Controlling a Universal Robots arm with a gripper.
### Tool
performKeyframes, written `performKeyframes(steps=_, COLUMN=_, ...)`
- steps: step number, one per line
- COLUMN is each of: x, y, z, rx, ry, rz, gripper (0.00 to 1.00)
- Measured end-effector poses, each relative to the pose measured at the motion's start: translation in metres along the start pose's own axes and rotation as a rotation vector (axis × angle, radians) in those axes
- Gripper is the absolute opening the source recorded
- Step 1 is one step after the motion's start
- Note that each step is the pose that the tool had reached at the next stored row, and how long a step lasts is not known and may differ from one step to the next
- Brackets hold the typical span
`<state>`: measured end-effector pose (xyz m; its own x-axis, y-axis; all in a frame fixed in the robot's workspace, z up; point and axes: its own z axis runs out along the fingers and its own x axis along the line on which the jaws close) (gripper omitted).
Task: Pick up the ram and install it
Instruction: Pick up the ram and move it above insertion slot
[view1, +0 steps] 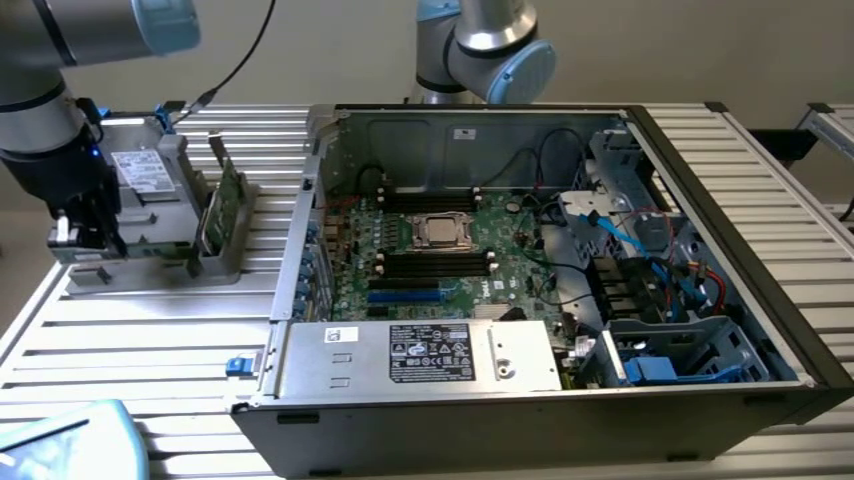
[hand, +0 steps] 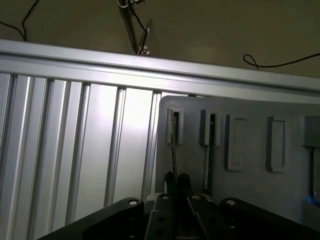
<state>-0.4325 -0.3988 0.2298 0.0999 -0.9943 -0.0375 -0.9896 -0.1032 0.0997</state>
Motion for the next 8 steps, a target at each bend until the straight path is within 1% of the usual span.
performKeyframes(steps=4, x=-0.0002, y=0.0004, z=-0.0041, rx=0.0001, ry=-0.0001, rz=0.0, gripper=0.14)
performKeyframes(steps=8, x=-0.0004, y=0.0011, z=-0.0108, rx=0.0001, ry=0.0, rz=0.0, gripper=0.14)
